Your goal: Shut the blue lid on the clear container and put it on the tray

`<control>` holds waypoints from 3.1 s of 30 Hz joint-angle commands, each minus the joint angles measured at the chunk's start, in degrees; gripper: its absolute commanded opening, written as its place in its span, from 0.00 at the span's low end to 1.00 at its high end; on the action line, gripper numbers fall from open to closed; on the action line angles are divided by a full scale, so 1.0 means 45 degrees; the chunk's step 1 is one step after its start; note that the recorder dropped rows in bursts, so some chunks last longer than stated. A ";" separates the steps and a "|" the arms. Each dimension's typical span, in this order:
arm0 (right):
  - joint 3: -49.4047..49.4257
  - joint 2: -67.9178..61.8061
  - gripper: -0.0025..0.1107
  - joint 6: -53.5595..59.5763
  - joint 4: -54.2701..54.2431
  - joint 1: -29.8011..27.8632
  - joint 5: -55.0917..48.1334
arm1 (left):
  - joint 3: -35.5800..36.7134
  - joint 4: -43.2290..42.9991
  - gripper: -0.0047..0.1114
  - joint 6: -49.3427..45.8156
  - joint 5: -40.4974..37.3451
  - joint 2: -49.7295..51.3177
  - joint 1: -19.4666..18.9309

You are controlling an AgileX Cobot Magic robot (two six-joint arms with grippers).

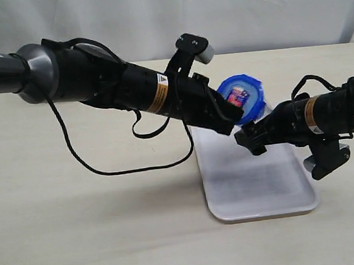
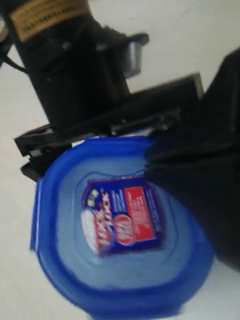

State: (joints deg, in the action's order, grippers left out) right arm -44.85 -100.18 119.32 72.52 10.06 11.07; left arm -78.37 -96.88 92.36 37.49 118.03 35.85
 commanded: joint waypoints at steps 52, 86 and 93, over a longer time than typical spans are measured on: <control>-0.3529 0.0257 0.99 -3.2084 -0.7238 -0.1762 -0.4936 | 0.0223 -0.0681 0.04 -0.0164 0.0895 -0.1385 -0.3165; -0.5482 -0.0996 0.99 -1.6425 -1.3553 0.2784 -0.9920 | 0.3220 -0.0183 0.04 -0.3088 0.1663 -0.3359 -0.5425; -0.5482 -0.2251 0.99 -1.8330 -0.8868 0.2784 -0.9715 | 0.3220 -0.0081 0.04 -0.3155 0.1962 -0.3359 -0.5456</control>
State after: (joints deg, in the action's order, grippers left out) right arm -69.88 -108.68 42.24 23.64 22.47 -34.35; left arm -64.20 -98.27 78.54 45.84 103.35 11.37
